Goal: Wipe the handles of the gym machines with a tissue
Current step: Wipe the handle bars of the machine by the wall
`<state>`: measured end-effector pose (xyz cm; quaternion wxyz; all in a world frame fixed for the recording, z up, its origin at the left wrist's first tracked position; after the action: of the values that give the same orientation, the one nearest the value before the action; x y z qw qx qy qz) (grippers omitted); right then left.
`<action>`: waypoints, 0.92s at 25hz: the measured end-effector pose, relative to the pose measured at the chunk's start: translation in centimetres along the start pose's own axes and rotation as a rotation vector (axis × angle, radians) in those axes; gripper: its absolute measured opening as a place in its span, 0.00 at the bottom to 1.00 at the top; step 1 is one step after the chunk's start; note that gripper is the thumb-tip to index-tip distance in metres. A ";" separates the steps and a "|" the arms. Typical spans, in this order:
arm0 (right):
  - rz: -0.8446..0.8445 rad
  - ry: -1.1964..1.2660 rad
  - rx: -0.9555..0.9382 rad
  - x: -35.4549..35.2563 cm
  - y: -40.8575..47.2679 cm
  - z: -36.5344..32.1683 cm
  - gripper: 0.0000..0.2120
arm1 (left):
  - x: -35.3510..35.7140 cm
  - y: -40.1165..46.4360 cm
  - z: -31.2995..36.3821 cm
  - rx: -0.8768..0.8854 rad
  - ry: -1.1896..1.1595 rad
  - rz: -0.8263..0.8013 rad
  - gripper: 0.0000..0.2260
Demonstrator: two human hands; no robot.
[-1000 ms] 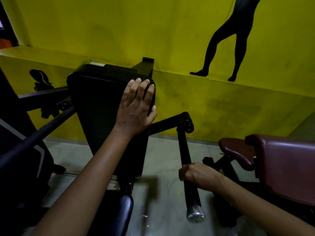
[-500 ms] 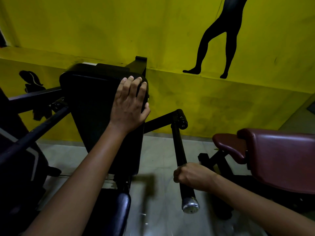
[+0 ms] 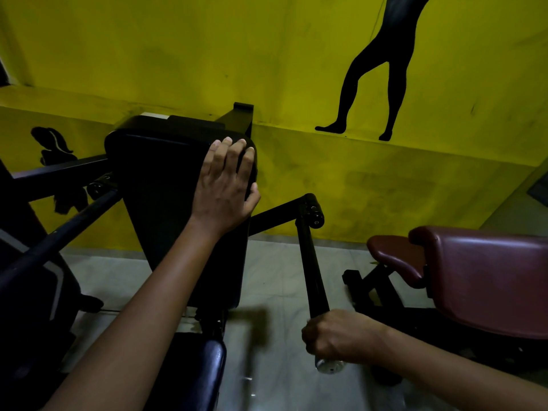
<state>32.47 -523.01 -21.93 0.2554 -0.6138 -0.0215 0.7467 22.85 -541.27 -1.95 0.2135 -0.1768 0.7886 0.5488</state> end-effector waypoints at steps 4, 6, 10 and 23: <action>-0.026 -0.048 0.029 0.9 3.0 3.3 0.06 | -0.2 0.0 0.1 0.002 0.002 0.022 0.26; -0.033 -0.120 0.056 0.7 4.6 5.7 0.06 | -0.3 0.0 0.1 0.001 0.000 0.037 0.26; -0.025 -0.198 0.106 0.5 8.5 11.7 0.06 | -0.1 -0.2 0.1 0.001 0.004 0.069 0.25; -0.115 -0.309 0.384 3.0 16.4 25.9 0.13 | 0.5 -0.3 0.0 -0.008 0.045 0.124 0.26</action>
<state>2.24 -528.75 -24.01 0.4031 -0.4305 0.0471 0.8062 22.62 -541.35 -2.45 0.1605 -0.1408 0.8004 0.5602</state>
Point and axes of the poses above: each hand's wrist, its own y-axis towards the middle knuckle, its own x-axis out of the palm, z = x × y, the point moved 9 cm from there along y, towards the middle knuckle, and after that the axes turned 11 degrees about x, right-handed, at the moved point
